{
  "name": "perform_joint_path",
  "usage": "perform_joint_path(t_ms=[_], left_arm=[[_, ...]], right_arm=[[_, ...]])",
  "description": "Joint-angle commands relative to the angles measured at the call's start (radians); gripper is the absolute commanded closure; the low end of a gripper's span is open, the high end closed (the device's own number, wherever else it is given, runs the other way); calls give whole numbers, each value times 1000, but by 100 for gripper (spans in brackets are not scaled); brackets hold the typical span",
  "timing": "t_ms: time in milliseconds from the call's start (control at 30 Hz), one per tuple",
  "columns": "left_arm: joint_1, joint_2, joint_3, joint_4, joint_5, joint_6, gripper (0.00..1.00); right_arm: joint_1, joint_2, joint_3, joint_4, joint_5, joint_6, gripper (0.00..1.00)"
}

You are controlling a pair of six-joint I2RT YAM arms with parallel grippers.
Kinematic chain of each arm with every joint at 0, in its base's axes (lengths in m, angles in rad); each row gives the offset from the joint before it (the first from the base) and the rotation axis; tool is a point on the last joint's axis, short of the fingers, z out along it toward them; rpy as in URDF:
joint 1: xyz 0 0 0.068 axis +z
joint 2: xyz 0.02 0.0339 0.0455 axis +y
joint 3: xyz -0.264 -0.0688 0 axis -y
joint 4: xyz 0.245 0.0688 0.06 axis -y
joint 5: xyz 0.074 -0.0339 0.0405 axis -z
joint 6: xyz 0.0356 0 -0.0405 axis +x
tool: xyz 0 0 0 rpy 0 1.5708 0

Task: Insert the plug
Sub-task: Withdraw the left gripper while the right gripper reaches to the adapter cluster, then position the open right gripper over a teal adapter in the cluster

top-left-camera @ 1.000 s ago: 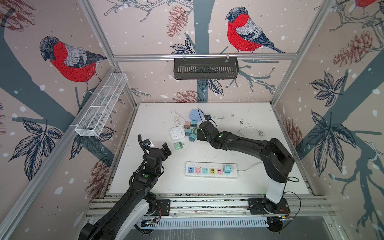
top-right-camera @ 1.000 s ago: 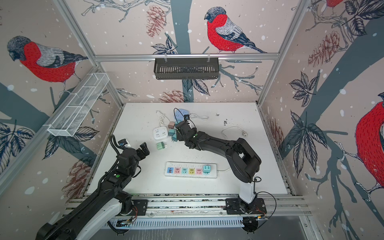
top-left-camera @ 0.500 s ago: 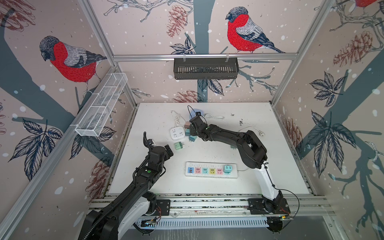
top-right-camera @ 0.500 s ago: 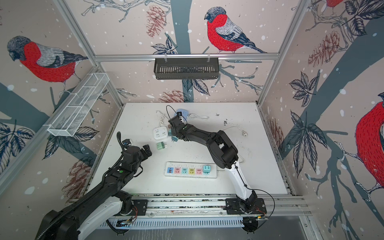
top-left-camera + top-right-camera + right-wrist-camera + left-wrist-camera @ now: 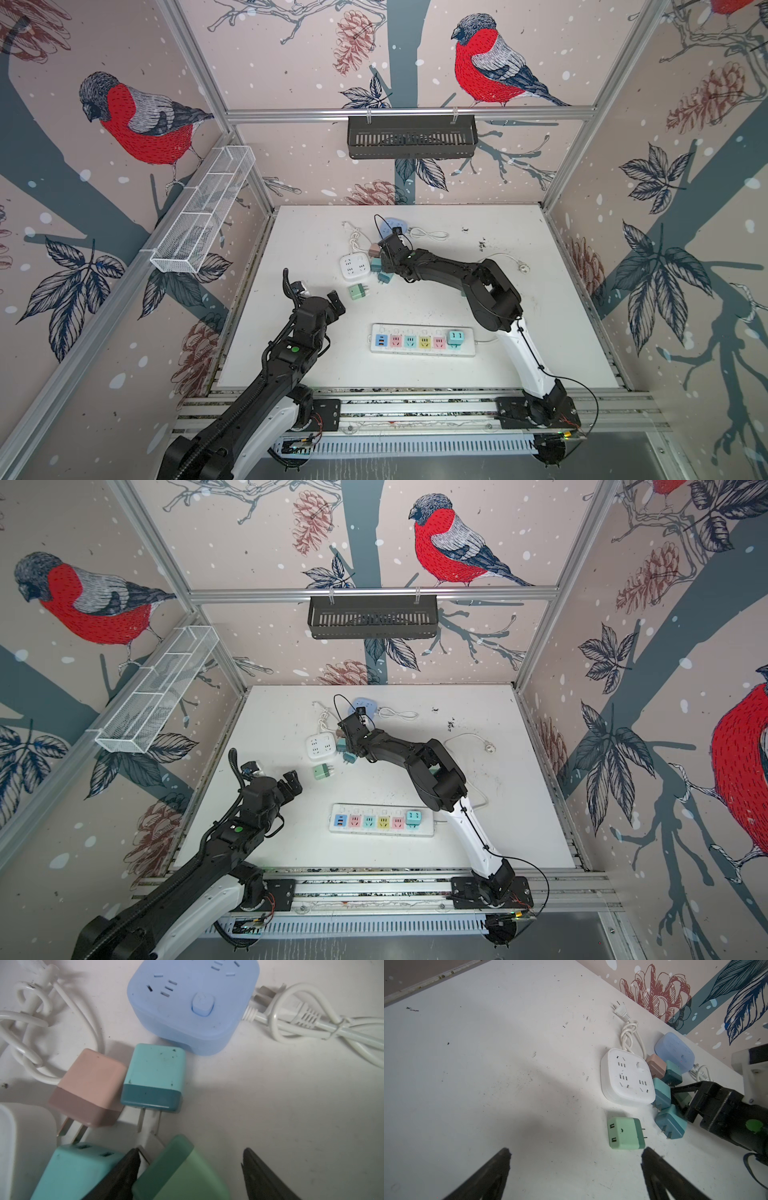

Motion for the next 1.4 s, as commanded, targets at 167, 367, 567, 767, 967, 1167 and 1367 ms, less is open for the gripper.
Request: perform_joint_path(t_ms=[167,367,567,767,967,1167,1367], left_arm=[[0,-34,-19,22,-9,-13,2],[1,-45,-24,28,-8,-12,2],[1,-46,-24,26,-6,-12,2],[1,-51,-26,26,-4,-11,2],[0,-51,-28,28,-1,-10,2],[1,-54,-29,28,9,-10,2],[1,-54,-28,30,8,-9,2]], right_arm=[[-11,100,124,-68,14,30,22],[-4,91,110,-72,49,42,23],[0,12,6,-39,61,48,23],[1,-91,-119,12,69,47,23],[2,-188,-212,47,80,60,23],[15,-244,-255,108,77,69,21],[7,-153,-144,79,68,76,18]])
